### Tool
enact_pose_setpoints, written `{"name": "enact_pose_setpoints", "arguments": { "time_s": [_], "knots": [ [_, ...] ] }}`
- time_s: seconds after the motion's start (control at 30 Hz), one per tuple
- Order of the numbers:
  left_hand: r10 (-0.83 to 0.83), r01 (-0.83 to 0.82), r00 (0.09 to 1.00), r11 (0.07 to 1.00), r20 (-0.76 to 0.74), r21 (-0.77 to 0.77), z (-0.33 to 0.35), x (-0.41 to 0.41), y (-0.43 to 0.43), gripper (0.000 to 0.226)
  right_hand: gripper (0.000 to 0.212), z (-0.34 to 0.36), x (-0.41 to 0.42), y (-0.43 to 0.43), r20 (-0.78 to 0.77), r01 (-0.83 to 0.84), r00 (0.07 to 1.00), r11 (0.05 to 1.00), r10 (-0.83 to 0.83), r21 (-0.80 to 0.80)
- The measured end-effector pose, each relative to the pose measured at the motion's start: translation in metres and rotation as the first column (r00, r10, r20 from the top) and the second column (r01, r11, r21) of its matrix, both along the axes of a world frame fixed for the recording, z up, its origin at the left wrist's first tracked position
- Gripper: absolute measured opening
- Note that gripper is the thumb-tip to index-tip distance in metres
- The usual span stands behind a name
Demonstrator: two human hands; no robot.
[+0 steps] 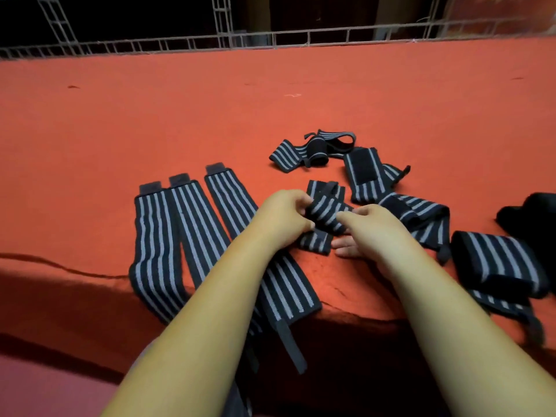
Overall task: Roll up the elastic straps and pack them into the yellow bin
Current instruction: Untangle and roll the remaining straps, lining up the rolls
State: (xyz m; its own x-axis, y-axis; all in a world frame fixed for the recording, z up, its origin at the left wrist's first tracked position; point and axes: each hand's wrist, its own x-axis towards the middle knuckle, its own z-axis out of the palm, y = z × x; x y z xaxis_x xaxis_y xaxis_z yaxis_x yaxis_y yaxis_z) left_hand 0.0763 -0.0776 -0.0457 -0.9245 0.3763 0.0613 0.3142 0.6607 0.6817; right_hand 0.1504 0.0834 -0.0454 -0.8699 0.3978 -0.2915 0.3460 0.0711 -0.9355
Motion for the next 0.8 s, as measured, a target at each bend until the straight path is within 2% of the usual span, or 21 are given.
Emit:
{"name": "enact_pose_setpoints", "arguments": {
  "time_s": [0.1,0.2,0.37,0.43,0.6,0.7,0.8],
  "knots": [
    [-0.040,0.031,0.997,0.990,0.068,0.136,-0.002,0.008,-0.002,0.075,0.055,-0.004,0.004,0.007,-0.071,-0.041,0.997,0.999,0.043,0.031],
    [-0.117,0.101,0.987,0.985,0.114,0.137,-0.008,0.019,-0.002,0.106,0.060,-0.007,0.009,0.013,-0.137,-0.056,0.989,0.996,0.064,0.063],
    [-0.084,0.064,0.984,0.990,0.159,0.129,-0.018,0.020,-0.003,0.125,0.098,-0.009,0.014,0.018,-0.260,-0.165,0.943,0.969,0.209,0.183],
    [-0.096,0.080,0.977,0.992,0.189,0.095,-0.016,0.020,-0.004,0.121,0.106,-0.009,0.015,0.020,-0.306,-0.192,0.917,0.956,0.256,0.224],
    [-0.100,0.092,0.986,0.993,0.135,0.069,-0.009,0.026,0.000,0.092,0.112,-0.011,0.021,0.019,-0.318,-0.222,0.881,0.900,0.350,0.375],
    [-0.063,0.048,0.995,0.984,0.083,0.169,-0.008,0.030,0.004,0.070,0.105,-0.015,0.020,0.019,-0.287,-0.231,0.889,0.891,0.357,0.391],
    [-0.020,0.002,0.998,0.958,0.058,0.287,-0.009,0.031,0.004,0.044,0.088,-0.015,0.018,0.019,-0.263,-0.212,0.900,0.877,0.347,0.431]
  ]
}}
